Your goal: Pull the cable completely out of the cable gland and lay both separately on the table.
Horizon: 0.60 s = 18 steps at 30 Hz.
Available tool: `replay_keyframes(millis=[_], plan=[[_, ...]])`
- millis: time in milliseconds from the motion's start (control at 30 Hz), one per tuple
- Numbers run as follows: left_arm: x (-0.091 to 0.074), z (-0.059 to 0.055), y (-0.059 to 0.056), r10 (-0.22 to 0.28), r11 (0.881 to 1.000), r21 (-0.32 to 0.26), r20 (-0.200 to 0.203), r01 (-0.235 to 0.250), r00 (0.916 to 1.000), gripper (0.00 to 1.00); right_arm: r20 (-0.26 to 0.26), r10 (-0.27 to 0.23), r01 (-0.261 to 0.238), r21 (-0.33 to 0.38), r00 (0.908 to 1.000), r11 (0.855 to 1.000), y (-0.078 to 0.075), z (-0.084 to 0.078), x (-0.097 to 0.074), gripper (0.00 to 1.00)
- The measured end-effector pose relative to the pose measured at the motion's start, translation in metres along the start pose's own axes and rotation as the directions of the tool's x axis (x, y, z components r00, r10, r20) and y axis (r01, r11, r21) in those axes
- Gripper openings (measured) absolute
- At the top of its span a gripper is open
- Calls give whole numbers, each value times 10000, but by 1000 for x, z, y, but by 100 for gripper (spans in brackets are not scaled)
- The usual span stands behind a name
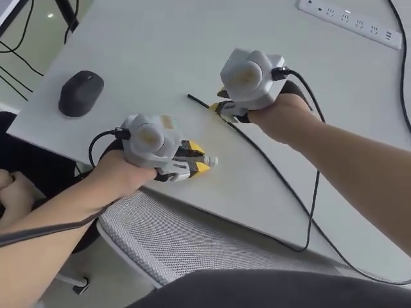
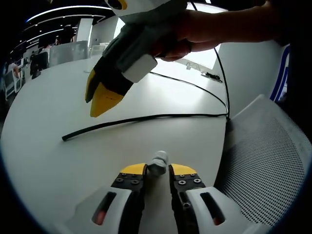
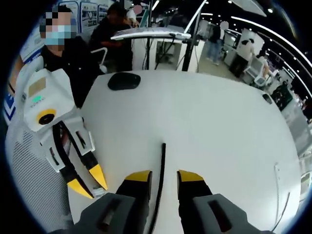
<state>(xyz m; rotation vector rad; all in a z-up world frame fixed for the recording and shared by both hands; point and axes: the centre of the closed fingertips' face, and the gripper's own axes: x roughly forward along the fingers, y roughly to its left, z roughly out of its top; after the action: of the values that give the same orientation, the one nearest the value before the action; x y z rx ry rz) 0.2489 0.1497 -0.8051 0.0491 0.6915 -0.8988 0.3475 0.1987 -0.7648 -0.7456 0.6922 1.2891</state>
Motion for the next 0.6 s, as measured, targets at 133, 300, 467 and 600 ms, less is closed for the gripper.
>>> replay_keyframes(millis=[133, 300, 467, 600], plan=[[-1, -1, 0, 70, 10000, 33, -95, -70, 9999, 22, 155, -129, 127, 152, 9998, 9998, 1, 1, -13, 21], [-2, 2, 1, 113, 9999, 45, -50, -113, 9999, 24, 495, -336, 313, 458, 9982, 9985, 4, 4, -32, 24], [-5, 6, -1, 97, 9999, 143, 13, -97, 10000, 26, 869, -592, 540, 611, 9945, 9967, 7, 7, -53, 27], [-8, 9, -4, 29, 9999, 169, -32, -29, 10000, 29, 1029, -745, 673, 722, 9919, 9951, 10, 3, -67, 30]])
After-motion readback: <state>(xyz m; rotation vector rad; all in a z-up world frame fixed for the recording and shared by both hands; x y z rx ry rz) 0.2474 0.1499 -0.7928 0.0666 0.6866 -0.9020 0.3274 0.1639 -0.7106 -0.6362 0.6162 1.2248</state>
